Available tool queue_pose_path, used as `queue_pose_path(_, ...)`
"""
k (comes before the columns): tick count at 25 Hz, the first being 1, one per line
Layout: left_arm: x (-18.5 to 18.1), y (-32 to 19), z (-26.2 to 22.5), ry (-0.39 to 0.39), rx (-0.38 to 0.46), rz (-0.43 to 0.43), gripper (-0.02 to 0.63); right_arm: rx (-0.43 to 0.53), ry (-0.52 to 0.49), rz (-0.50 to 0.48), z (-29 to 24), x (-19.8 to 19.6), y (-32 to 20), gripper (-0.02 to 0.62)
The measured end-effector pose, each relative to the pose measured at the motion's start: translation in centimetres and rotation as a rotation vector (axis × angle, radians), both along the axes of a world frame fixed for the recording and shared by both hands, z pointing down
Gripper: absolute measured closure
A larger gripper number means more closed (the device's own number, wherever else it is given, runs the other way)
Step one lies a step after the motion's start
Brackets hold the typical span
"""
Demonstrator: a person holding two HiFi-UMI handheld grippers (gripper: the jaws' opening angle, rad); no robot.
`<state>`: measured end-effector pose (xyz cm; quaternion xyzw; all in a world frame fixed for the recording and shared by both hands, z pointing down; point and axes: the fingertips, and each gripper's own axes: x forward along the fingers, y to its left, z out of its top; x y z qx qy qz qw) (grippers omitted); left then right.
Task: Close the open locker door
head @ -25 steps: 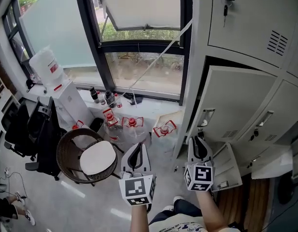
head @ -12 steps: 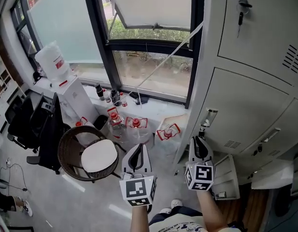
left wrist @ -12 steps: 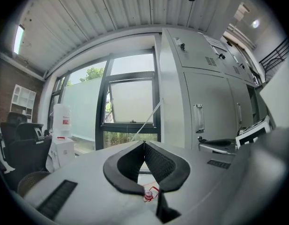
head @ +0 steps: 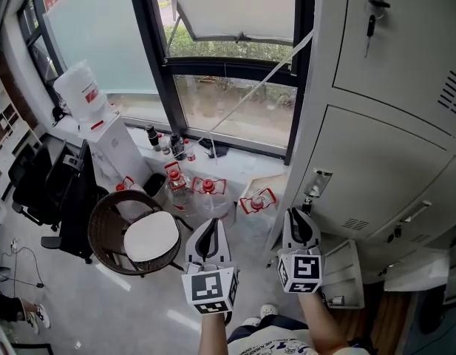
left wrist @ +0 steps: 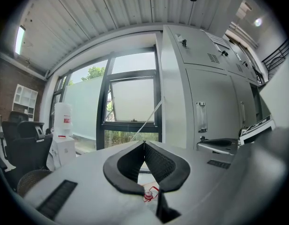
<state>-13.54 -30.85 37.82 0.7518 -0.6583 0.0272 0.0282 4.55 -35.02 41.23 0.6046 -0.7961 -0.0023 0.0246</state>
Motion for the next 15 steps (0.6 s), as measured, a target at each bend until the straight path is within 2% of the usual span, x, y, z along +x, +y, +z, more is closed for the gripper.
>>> queue_pose_path(8,1.4,0.2,-0.5,0.0,0.013,0.057,0.601,0.04,-0.024,-0.001,-2.0,0.6,2.0,0.563)
queue_pose_path(15,3.9,1.2,-0.6,0.006,0.013,0.161,0.601,0.062,-0.01,0.114,-2.9,4.2,5.2,0.563)
